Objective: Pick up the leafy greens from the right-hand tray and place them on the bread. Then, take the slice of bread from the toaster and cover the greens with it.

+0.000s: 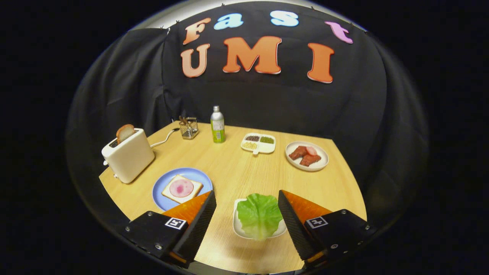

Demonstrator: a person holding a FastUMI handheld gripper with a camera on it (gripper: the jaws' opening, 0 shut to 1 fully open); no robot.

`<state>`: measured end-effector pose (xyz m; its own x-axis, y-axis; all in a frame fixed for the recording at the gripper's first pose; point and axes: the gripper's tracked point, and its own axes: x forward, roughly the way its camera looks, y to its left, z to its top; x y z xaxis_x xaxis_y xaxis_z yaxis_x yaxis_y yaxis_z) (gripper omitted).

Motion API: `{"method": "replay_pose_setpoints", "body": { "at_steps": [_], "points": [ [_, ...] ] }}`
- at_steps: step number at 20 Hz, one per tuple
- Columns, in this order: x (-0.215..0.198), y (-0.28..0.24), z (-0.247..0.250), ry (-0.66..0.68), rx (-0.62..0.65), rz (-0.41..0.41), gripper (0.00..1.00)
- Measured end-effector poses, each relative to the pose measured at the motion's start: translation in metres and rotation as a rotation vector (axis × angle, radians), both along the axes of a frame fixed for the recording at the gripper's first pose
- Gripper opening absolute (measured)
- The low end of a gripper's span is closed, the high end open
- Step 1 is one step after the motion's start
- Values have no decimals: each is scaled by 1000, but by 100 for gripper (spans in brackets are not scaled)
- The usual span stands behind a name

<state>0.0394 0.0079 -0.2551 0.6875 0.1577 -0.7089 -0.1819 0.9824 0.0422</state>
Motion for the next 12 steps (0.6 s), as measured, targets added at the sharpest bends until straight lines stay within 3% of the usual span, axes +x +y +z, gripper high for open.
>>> {"method": "replay_pose_setpoints", "body": {
  "at_steps": [8, 12],
  "points": [
    [-4, -8, -75, 271, -20, 27, 98],
    [-7, 0, -99, 382, 56, 47, 95]
  ]
}}
